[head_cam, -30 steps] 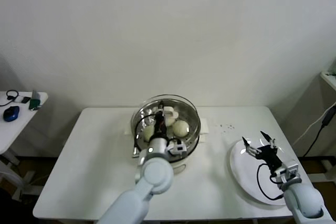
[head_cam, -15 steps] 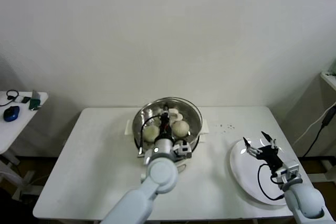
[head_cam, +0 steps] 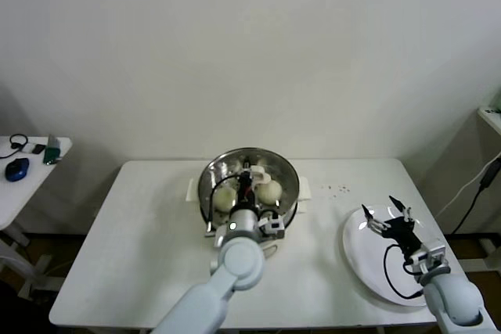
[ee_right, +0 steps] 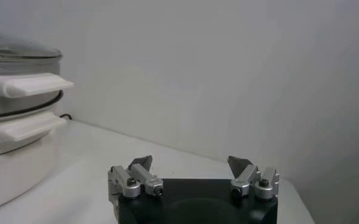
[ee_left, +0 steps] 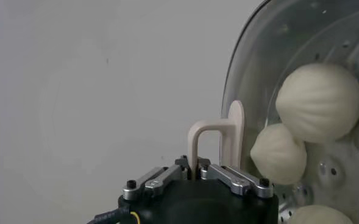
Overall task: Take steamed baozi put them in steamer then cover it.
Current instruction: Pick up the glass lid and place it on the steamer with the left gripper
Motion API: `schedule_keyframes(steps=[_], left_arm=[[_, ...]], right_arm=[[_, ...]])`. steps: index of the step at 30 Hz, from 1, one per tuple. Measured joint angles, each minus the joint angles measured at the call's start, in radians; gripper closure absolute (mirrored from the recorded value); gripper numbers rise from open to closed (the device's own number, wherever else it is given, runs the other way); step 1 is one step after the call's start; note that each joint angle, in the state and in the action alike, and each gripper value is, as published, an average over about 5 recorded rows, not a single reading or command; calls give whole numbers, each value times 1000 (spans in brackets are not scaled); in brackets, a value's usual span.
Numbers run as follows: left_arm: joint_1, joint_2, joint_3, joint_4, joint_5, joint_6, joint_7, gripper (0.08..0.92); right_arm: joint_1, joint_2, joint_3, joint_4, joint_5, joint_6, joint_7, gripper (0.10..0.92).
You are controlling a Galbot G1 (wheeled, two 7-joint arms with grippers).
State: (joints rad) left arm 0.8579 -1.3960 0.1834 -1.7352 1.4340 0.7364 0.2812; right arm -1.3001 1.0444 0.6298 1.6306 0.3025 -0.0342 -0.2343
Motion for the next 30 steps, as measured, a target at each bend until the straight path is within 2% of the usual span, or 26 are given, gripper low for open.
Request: schedule_keyframes(steps=[30], left_arm=[[-6, 5, 0, 26, 11, 0, -6, 846]], right_arm=[[-7, 17, 12, 0, -5, 5, -17, 203]])
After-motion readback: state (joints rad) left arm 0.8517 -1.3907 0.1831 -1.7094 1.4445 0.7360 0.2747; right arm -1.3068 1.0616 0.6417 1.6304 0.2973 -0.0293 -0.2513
